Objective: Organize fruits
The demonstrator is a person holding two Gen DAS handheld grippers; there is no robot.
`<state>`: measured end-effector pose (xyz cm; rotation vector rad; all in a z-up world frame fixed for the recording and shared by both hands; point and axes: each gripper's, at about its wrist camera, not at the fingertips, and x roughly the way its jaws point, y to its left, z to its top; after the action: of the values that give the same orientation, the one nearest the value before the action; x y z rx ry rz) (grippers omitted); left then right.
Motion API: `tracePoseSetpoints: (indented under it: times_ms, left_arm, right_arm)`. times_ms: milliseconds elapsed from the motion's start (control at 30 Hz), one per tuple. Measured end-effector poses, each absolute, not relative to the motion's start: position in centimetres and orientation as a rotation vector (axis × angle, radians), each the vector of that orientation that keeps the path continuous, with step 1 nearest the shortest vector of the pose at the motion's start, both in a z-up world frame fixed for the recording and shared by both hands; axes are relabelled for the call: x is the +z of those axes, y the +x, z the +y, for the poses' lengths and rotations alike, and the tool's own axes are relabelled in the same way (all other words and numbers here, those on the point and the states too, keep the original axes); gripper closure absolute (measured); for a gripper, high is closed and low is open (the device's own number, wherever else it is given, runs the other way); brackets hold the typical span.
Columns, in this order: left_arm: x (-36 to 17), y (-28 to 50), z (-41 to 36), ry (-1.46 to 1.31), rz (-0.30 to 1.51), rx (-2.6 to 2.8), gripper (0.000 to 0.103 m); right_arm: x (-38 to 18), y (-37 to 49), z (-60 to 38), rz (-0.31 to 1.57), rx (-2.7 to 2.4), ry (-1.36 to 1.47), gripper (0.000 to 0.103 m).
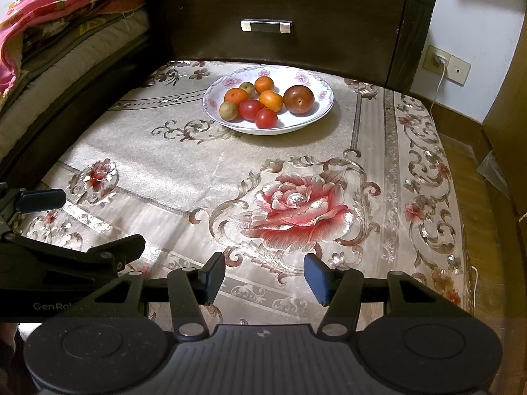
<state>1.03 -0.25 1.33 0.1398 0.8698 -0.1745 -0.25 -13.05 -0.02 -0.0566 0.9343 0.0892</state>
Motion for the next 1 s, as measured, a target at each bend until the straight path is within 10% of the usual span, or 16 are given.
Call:
tracePoseSetpoints:
  times_ms: [1000]
  left_arm:
    - [1.08, 0.89, -0.28, 0.134, 0.885, -0.162, 0.0]
  right_arm:
    - [-0.35, -0.49, -12.84, 0.943, 0.09, -0.061, 0.051]
